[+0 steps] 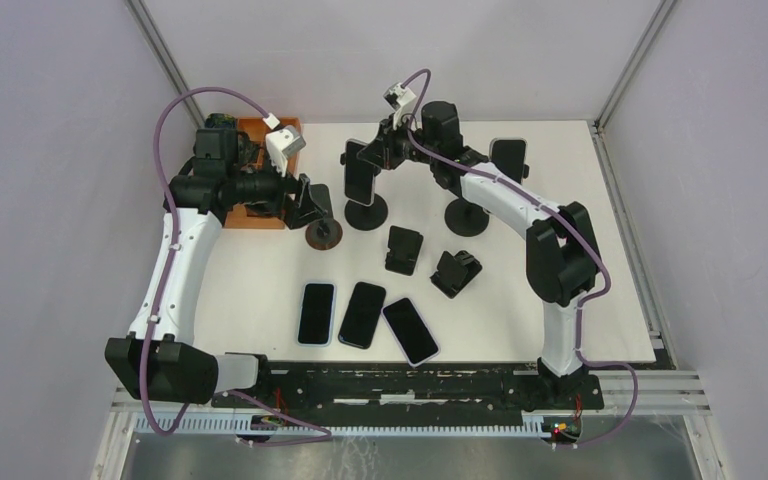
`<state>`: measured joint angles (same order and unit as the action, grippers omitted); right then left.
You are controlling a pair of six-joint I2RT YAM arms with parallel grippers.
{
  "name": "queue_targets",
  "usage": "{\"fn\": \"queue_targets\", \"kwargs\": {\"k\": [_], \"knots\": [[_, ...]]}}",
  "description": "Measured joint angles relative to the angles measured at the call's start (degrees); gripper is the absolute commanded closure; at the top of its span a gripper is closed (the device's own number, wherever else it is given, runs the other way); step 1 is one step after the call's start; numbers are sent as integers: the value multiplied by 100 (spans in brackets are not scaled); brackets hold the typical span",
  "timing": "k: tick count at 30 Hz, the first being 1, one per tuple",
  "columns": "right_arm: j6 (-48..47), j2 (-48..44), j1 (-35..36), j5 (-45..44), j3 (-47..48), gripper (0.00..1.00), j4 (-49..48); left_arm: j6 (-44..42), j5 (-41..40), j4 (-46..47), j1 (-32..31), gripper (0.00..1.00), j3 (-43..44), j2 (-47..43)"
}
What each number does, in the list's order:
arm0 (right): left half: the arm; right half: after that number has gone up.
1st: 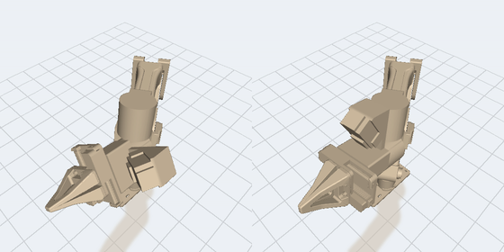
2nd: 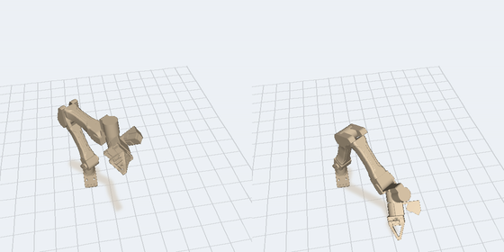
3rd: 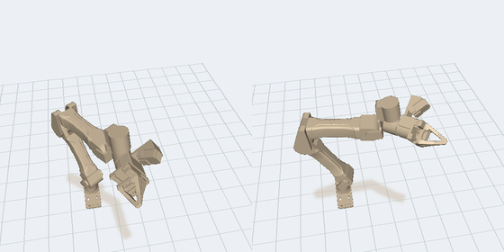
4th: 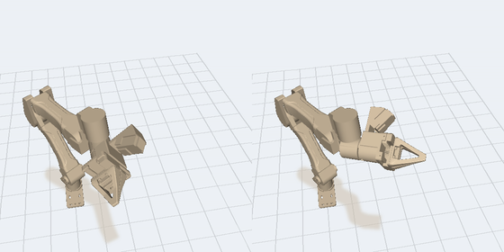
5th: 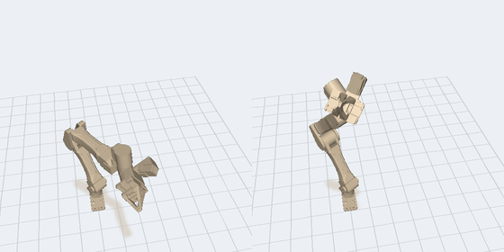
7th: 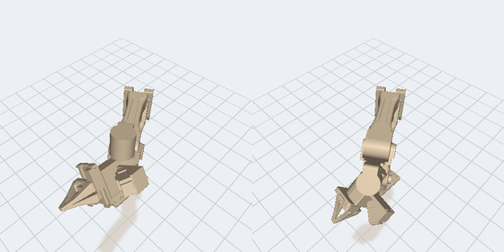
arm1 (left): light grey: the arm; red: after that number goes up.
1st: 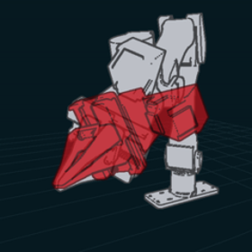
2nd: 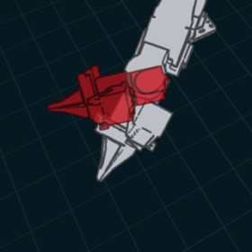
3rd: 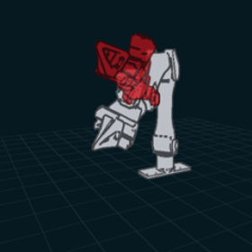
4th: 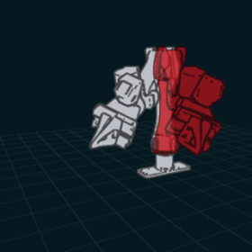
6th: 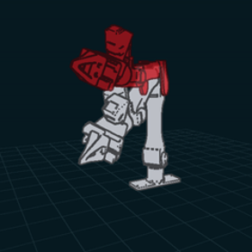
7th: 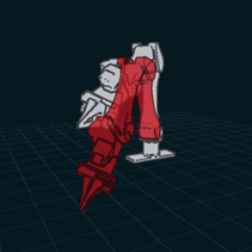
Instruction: Remove the phone from the phone stand
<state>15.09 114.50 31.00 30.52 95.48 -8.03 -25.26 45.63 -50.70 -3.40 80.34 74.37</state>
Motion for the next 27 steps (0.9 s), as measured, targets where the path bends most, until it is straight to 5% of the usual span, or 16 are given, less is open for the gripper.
{"fn": "queue_targets", "kwargs": {"k": [11, 27], "knots": [[1384, -291, -254, 271, -293, 100, -229, -151, 186, -9, 0, 0, -17, 120], [4642, -2162, -479, 1220, -2225, 100, -3195, -483, 1259, 437, 15, 0, -240, 24]]}}
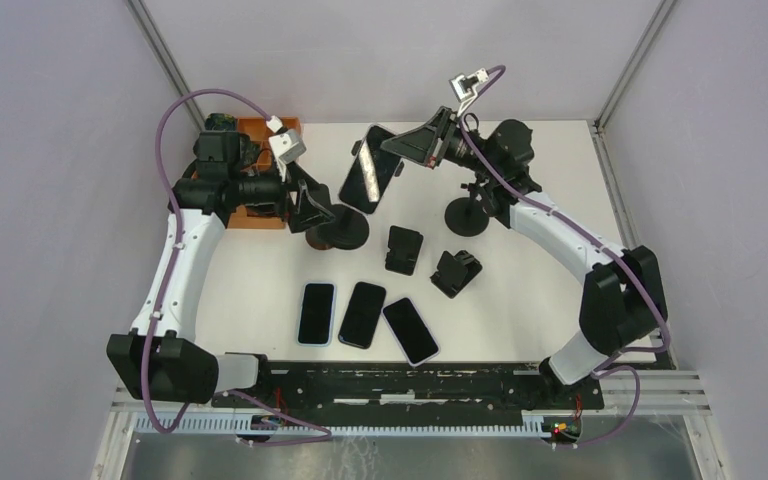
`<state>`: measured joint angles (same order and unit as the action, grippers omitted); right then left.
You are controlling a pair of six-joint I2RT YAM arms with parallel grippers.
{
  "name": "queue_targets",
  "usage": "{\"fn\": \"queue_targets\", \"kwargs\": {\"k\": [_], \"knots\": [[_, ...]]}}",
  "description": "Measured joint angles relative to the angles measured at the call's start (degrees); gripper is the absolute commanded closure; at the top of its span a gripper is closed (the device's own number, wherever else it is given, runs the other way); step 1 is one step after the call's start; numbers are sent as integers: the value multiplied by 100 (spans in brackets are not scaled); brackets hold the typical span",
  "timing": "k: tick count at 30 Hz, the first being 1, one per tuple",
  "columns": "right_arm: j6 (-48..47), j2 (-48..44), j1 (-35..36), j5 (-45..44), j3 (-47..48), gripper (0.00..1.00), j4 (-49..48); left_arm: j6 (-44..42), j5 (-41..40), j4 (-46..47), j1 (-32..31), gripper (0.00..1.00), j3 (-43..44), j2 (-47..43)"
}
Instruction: Remove the phone from the phone stand
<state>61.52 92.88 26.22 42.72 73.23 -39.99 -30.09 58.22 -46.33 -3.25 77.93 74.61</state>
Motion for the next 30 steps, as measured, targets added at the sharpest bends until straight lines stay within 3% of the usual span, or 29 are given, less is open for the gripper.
{"fn": "queue_targets", "kwargs": {"k": [8, 14, 18, 22, 30], "knots": [[796, -345, 240, 181, -354, 100, -715, -4, 726, 201, -79, 0, -389, -96], [933, -369, 601, 131, -354, 100, -929, -52, 981, 175, -579, 0, -601, -321], [1091, -391, 728, 20, -354, 100, -1143, -74, 1150, 155, -621, 7, -599, -417], [1215, -420, 885, -28, -426, 100, -1438, -376, 1408, -173, -621, 11, -505, -402], [1340, -739, 1156, -26, -1084, 100, -1635, -1036, 1906, -765, -621, 8, -111, -348]]}}
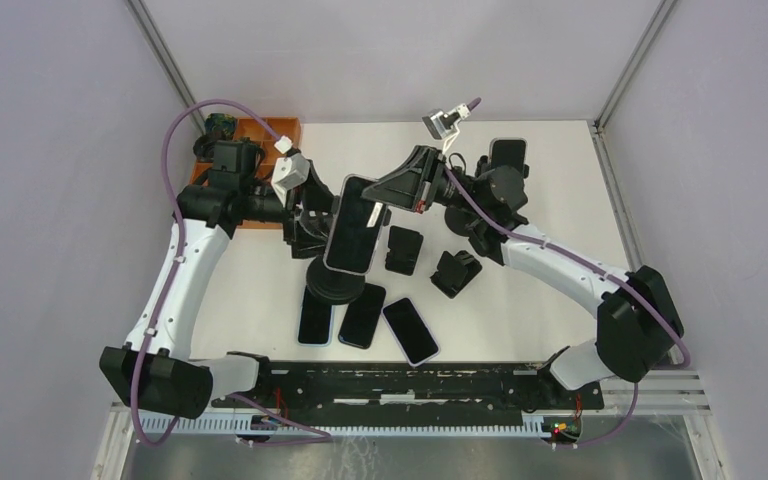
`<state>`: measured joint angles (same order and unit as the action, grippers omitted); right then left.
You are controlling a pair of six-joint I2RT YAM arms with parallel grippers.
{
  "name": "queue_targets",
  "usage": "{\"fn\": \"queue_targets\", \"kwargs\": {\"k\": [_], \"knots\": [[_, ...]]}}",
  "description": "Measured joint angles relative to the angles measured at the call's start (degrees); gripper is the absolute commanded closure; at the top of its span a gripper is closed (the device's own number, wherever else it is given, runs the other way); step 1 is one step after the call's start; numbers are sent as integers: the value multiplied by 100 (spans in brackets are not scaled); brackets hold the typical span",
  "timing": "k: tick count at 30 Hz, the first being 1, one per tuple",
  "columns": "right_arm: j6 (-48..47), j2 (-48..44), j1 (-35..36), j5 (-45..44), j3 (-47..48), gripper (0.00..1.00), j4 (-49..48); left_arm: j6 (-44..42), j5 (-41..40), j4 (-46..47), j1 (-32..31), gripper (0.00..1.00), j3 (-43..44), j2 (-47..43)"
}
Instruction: Remove the phone from the phone stand
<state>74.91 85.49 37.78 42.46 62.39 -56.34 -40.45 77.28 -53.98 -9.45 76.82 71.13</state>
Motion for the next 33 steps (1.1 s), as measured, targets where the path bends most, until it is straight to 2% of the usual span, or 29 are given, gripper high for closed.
{"fn": "queue_targets", "kwargs": {"k": [14, 17, 19, 25, 27, 28, 29, 31, 33], "knots": [[46, -293, 457, -269, -310, 100, -334, -284, 350, -450, -140, 10, -7, -13], [39, -260, 579, -293, -299, 100, -339, -409, 422, -599, -190, 15, -20, -44], [-11, -212, 654, -323, -280, 100, -323, -472, 444, -682, -195, 23, -17, -50], [-555, -197, 841, -560, -273, 97, 13, -835, 459, -1110, -195, 57, 20, -42], [-811, -221, 876, -654, -267, 94, 166, -1058, 466, -1377, -173, 74, 26, -42], [-909, -245, 890, -658, -264, 92, 245, -1130, 428, -1506, -149, 89, 37, -37], [-986, -280, 938, -625, -264, 90, 339, -1198, 369, -1650, -149, 96, 44, -15], [-1209, -361, 1040, -638, -267, 80, 538, -1550, 306, -1703, -140, 98, 87, 50], [-1327, -409, 1071, -619, -267, 65, 678, -1738, 282, -1965, -153, 98, 164, 101]]}}
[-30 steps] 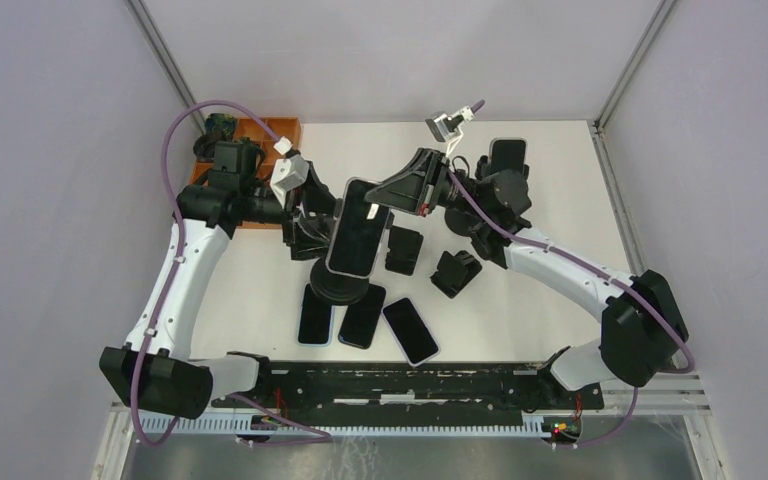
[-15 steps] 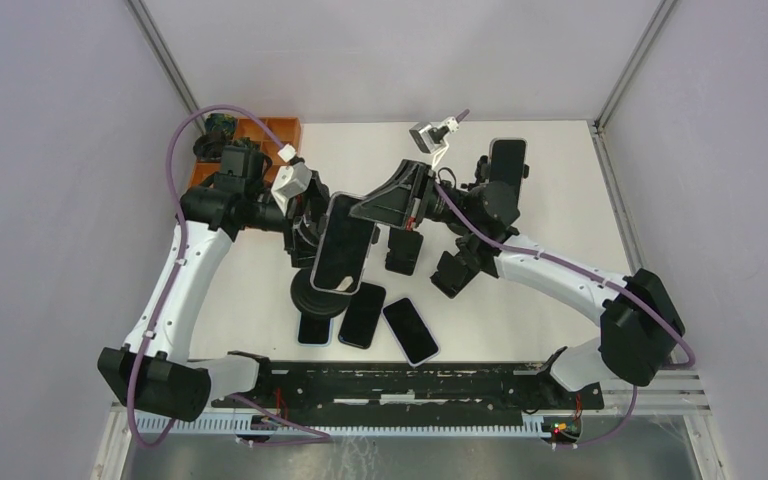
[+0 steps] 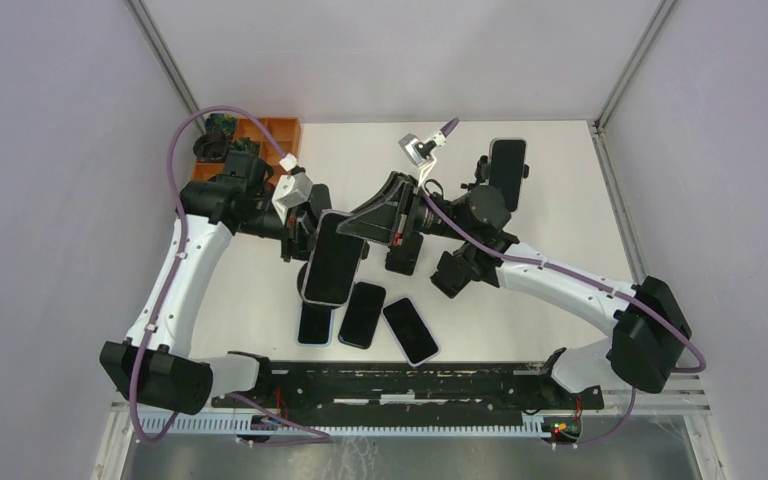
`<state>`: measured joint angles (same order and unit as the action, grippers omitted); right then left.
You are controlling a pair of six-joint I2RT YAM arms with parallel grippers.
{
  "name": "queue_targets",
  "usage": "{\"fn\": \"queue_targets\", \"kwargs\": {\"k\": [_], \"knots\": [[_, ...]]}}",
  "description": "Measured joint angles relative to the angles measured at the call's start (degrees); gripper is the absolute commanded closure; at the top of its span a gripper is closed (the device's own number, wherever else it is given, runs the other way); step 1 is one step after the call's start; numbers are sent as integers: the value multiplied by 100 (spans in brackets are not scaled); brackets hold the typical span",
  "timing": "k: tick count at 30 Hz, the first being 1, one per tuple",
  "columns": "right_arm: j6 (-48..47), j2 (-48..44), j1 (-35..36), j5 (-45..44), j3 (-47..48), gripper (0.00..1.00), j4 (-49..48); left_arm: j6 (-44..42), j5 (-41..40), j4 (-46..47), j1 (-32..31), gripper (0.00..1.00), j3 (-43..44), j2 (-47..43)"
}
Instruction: Remove the phone from the phone stand
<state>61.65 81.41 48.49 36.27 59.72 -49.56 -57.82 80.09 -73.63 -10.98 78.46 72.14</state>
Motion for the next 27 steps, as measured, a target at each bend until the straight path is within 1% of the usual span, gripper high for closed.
{"fn": "queue_targets", "kwargs": {"k": [3, 5, 8, 11, 16, 19, 22, 26, 27], "knots": [[-197, -109, 20, 11, 2, 52, 188, -420, -140, -435, -37, 98, 103, 68], [-404, -190, 15, 66, 4, 47, 354, -647, -225, -625, -42, 98, 162, 118], [-678, -240, 9, 273, 74, 46, 660, -837, -280, -769, -44, 98, 179, 138], [-885, -238, 11, 588, 234, 48, 1012, -938, -361, -857, -70, 98, 184, 138], [-1082, -238, 11, 988, 321, 59, 1241, -1021, -461, -925, -105, 98, 186, 133], [-1152, -236, 15, 1056, 319, 61, 1384, -1058, -566, -940, -111, 98, 186, 133], [-1213, -216, 15, 1128, 323, 71, 1488, -1084, -656, -962, -116, 98, 186, 133], [-1255, -151, 15, 1132, 354, 81, 1596, -1130, -726, -1008, -118, 98, 186, 118], [-1287, -129, 15, 1139, 380, 86, 1609, -1130, -750, -1016, -129, 98, 186, 114]]}}
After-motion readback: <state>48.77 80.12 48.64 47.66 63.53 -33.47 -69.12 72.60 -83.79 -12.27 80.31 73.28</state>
